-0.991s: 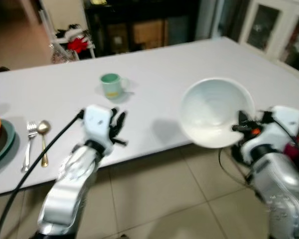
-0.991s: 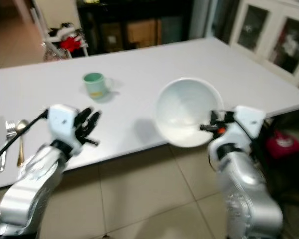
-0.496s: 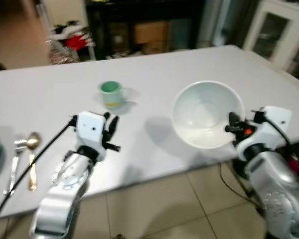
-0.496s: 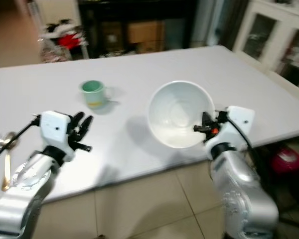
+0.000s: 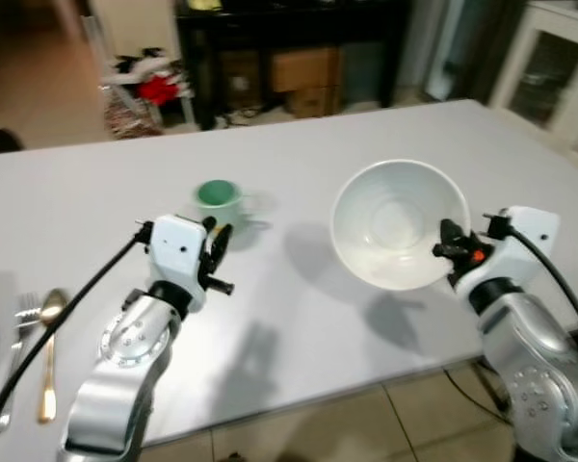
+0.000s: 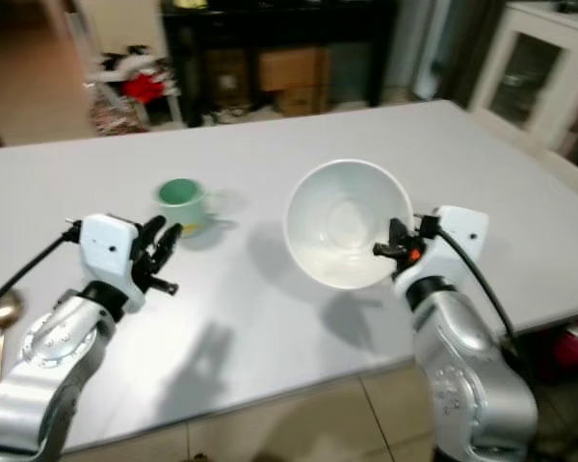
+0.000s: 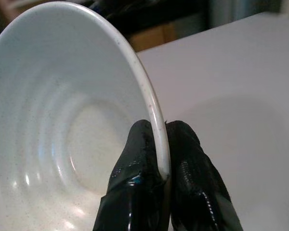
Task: Setting the table
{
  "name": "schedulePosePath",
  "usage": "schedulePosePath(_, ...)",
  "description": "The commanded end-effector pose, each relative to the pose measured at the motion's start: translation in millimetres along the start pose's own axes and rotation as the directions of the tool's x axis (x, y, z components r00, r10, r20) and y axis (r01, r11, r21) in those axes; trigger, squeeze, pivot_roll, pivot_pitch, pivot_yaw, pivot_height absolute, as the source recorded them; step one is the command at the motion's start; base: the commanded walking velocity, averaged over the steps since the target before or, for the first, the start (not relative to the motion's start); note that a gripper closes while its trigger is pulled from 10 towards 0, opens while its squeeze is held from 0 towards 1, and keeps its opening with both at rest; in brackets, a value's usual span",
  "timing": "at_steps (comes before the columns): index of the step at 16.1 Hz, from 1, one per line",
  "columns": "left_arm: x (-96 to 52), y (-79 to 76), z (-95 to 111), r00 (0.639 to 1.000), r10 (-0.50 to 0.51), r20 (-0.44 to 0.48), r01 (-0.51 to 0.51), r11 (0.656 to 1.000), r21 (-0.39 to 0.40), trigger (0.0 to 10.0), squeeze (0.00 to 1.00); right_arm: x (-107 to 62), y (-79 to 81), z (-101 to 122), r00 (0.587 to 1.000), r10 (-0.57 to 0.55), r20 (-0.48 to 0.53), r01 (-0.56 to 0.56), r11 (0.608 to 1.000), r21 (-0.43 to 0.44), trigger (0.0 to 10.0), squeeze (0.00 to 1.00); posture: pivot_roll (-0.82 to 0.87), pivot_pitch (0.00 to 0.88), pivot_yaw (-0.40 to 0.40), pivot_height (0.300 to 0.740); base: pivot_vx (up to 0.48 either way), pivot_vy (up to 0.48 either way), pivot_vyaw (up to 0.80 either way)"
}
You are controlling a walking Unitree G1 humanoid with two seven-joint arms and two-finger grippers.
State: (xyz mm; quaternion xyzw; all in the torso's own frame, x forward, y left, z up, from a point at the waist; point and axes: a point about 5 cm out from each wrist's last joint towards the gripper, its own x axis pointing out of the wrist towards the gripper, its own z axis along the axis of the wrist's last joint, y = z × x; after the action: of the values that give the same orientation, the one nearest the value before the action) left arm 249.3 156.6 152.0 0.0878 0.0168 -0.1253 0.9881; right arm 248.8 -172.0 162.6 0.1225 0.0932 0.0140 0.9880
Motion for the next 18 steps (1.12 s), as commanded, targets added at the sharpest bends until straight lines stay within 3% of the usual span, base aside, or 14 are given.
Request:
schedulePosePath(1,0.4,-1.5,3,1.000,-0.007,0.017,0.008,1.000,-0.007,10.0,0.00,1.7,0.0,6,1.000,0.022,0.009,-0.022,1.000,0.016,10.0,0.00,0.07,0.000,0.009,0.740,0.000,0.000,0.00)
schedulePosePath(4,-0.2,-3.0,4,0.999,-0.033,0.021,0.034,0.999,-0.008,10.0,0.00,13.9,-7.9,11,1.000,0.009,-0.015,-0.007,0.995,0.099,10.0,0.00,0.07,0.000,0.015,0.740,0.000,0.000,0.00)
schedulePosePath(6,-0.7,-5.3,8,0.994,-0.105,0.021,0.105,0.994,-0.010,10.0,0.00,38.6,-12.6,14,0.997,0.043,-0.071,-0.028,0.980,0.198,10.0,0.00,0.08,0.000,0.031,0.740,0.000,0.000,0.00)
schedulePosePath(8,-0.3,-7.4,11,0.988,-0.156,0.019,0.156,0.988,-0.022,10.0,0.00,56.7,-14.4,12,0.985,0.082,-0.151,-0.046,0.973,0.227,10.0,0.00,0.09,0.000,0.044,0.740,0.000,0.000,0.00)
schedulePosePath(12,-0.3,-7.4,11,0.988,-0.156,0.019,0.156,0.988,-0.022,10.0,0.00,56.7,-14.4,12,0.985,0.082,-0.151,-0.046,0.973,0.227,10.0,0.00,0.09,0.000,0.044,0.740,0.000,0.000,0.00)
schedulePosePath(13,-4.2,-7.6,11,0.976,-0.218,0.001,0.218,0.975,0.032,10.0,0.00,105.6,-17.0,10,0.966,0.078,-0.245,-0.028,0.979,0.200,10.0,0.00,0.13,0.000,0.058,0.740,0.000,0.000,0.00)
schedulePosePath(15,-8.1,-8.1,13,0.968,-0.252,-0.009,0.252,0.966,0.053,10.0,0.00,127.6,-15.3,10,0.951,0.052,-0.303,0.006,0.982,0.189,10.0,0.00,0.15,0.000,0.057,0.740,0.000,0.000,0.00)
schedulePosePath(18,-20.2,-12.8,16,0.941,-0.336,-0.035,0.337,0.939,0.065,10.0,0.00,140.6,-8.0,12,0.948,0.031,-0.316,0.044,0.973,0.227,10.0,0.00,0.18,0.029,0.055,0.740,0.000,0.000,0.00)
